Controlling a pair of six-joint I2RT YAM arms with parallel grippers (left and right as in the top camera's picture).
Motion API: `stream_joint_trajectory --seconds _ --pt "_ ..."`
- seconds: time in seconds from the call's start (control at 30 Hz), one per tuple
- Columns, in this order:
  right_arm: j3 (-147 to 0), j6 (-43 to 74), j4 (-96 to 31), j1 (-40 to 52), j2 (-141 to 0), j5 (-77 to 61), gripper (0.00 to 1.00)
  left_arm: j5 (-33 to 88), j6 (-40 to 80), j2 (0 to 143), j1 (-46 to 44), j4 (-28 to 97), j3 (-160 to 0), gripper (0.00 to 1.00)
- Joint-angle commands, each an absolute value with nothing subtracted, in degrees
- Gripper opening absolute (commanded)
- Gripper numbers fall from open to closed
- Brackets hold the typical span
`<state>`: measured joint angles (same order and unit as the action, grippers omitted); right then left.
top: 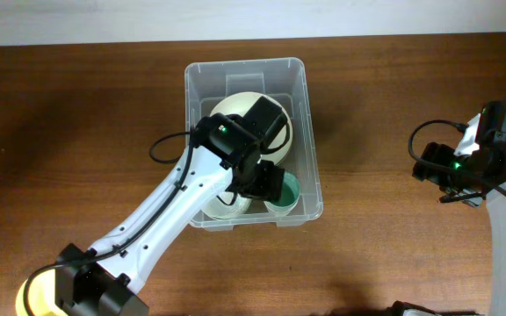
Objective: Pack container
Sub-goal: 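Place the white bowl with the left gripper onto the mint-green bowl, then move the left gripper to the yellow bowl and grasp its rim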
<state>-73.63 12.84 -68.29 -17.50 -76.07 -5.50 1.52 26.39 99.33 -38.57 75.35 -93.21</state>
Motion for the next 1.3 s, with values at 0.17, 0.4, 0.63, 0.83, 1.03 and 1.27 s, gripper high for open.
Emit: stream_joint_trajectory --seconds 0.17,0.4,0.63,0.83,1.03,1.27 --pt "-73.5 12.2 -68.5 -17.6 -75.7 -5.4 0.78 0.1 26.7 97.0 -32.0 75.7 -94.5 0.99" --pt "-73.5 12.2 -68.4 -17.6 -75.7 -5.4 0.78 -9.5 31.0 83.6 -12.1 80.7 -94.5 1.00" --pt "-73.5 12.2 -68.1 -17.6 -75.7 -5.4 0.78 -10.4 39.2 73.2 13.4 85.7 -89.9 1.00" --pt "-73.5 12.2 -68.1 -17.6 -75.7 -5.4 0.78 -10.3 39.2 71.0 29.9 76.8 -69.5 0.99" --pt "-73.5 12.2 -68.1 -17.6 -75.7 -5.4 0.78 -10.4 39.0 75.2 41.4 63.0 -54.0 0.99" --pt "-73.5 12.2 -68.1 -17.6 -75.7 -5.4 0.78 -10.4 37.7 88.3 44.1 56.1 -51.7 0.99"
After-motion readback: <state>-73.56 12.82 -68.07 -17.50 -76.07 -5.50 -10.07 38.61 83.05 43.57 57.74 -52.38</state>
